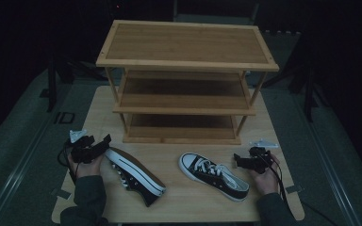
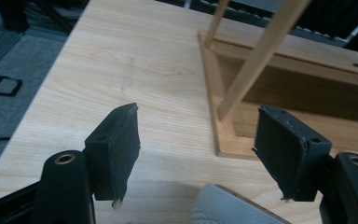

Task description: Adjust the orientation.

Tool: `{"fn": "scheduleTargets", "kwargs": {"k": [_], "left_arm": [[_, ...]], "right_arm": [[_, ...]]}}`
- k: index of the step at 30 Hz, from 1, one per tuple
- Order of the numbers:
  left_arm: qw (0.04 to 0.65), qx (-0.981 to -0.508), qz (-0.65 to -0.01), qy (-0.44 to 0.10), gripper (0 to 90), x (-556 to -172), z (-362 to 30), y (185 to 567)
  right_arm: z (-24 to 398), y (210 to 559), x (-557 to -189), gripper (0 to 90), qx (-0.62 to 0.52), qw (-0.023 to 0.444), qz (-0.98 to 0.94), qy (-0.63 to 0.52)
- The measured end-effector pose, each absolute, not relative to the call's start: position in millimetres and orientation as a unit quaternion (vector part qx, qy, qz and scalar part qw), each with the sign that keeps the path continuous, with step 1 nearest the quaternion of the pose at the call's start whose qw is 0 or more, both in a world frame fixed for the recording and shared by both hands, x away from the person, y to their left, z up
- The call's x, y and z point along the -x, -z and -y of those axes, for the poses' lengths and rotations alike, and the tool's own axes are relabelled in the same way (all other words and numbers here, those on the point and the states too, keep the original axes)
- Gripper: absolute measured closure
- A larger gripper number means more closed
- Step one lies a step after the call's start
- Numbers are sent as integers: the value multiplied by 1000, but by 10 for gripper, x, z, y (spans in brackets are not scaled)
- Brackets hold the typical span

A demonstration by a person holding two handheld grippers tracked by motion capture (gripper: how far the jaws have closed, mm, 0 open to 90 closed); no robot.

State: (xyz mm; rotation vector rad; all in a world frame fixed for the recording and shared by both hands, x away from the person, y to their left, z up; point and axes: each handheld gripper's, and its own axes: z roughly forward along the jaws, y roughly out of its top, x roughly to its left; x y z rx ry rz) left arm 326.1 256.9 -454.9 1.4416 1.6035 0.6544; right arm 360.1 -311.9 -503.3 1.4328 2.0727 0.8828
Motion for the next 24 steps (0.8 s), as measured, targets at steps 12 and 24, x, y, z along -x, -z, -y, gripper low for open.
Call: {"fn": "scheduleTargets", "kwargs": {"k": [12, 24], "left_arm": [[443, -605, -613, -249, 378, -3147, -2498, 4462], [453, -639, -576, -234, 407, -2971, -2335, 4402]], "right_arm": [[3130, 5031, -3570, 138, -524, 236, -752, -322], [3131, 5031, -3568, 138, -524, 237, -752, -322]]}}
